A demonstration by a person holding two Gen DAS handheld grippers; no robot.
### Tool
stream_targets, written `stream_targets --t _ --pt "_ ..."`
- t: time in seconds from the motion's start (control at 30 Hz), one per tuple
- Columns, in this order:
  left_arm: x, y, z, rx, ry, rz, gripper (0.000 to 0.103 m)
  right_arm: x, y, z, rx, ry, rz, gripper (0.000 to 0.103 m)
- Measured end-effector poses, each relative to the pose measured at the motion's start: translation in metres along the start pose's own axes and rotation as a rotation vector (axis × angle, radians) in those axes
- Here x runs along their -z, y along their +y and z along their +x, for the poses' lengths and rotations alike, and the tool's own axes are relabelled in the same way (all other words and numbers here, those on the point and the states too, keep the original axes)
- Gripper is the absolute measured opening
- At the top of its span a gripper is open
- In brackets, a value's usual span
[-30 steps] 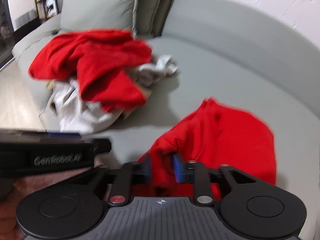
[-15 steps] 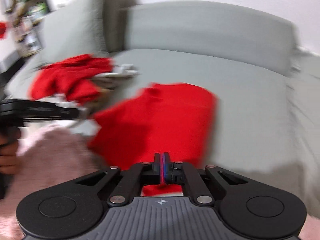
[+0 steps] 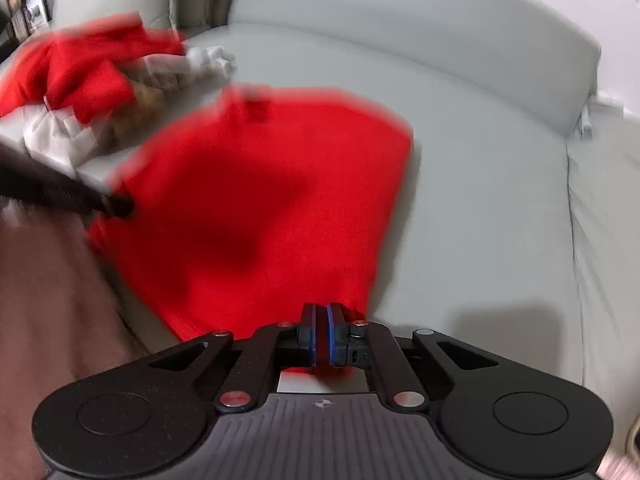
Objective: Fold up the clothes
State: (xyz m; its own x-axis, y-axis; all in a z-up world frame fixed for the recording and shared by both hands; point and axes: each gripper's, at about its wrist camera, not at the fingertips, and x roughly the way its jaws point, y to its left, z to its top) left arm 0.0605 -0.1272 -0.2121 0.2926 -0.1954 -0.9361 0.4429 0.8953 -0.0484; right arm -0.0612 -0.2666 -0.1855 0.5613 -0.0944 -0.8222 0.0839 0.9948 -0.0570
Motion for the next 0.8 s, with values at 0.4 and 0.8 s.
stream_targets --t 0.4,0.8 --pt "-0.019 -0.016 -0.037 0.095 -0.204 0.043 0.010 -0.011 -0.036 -0.034 -0.062 -0.088 0.170 0.007" --pt "-0.091 -0.044 0.011 0.121 -0.261 0.140 0.010 -0.100 -0.065 0.047 -0.076 -0.134 0.162 0.007"
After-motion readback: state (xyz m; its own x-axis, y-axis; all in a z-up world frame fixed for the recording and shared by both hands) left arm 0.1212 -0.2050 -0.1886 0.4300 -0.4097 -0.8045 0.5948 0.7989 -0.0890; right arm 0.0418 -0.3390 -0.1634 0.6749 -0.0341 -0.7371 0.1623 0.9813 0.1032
